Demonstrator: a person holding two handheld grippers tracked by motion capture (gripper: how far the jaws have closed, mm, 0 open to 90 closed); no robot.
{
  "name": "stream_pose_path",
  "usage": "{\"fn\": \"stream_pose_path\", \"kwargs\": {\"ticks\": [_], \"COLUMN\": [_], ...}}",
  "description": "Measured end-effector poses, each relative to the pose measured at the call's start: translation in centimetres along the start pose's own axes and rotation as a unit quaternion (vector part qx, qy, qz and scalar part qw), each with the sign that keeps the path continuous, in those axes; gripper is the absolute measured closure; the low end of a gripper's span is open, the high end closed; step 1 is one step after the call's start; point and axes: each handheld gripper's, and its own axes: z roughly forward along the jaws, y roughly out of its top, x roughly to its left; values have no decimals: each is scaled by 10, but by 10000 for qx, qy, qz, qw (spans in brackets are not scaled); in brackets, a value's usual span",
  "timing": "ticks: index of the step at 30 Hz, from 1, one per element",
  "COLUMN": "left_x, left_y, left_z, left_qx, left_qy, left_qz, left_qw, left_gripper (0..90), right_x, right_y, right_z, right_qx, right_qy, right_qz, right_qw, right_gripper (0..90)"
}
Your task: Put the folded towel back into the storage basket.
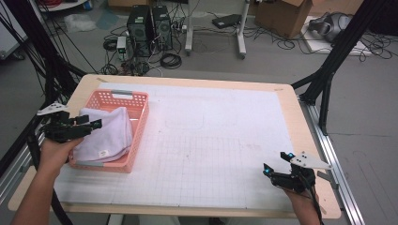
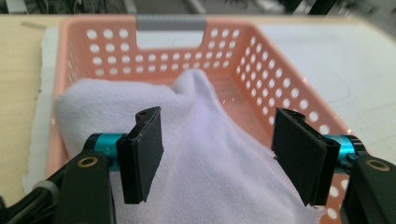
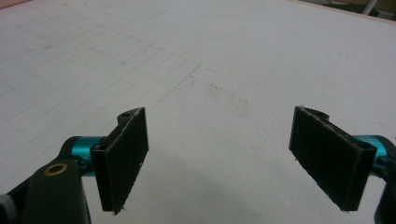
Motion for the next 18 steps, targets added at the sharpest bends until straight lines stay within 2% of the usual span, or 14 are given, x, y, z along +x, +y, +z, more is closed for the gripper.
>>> {"fn": "stream_pose_path", "kwargs": {"ticks": [2,4,7,9,12,15,16,18], "left_x": [-5,-8,-11,-12,-12,-12,-13,-14], "left_y": [3,4,3,1,-1,-4,-5,-6], "left_z": [7,17,33,42,54,65,69,75], "left_qx": [186,404,829,1090,1322,1688,1752,1770], "left_qy": [218,291,500,617,658,693,701,723], "left_qz": [65,44,84,156,109,139,149,128], "left_qw": [9996,9988,9953,9920,9890,9831,9819,9815], "left_gripper": [335,337,339,342,342,337,337,332], "right_x": [0,0,0,0,-1,-2,-1,0], "right_y": [0,0,0,0,-1,-1,-1,-1], "right_z": [0,0,1,0,-1,-1,0,0], "right_qx": [1,9,31,17,25,29,34,28], "right_qy": [-6,0,8,2,-15,-19,-13,-4], "right_qz": [3,9,17,-4,37,44,51,16], "right_qw": [10000,10000,10000,10000,10000,10000,10000,10000], "right_gripper": [186,186,187,187,187,186,186,186]}}
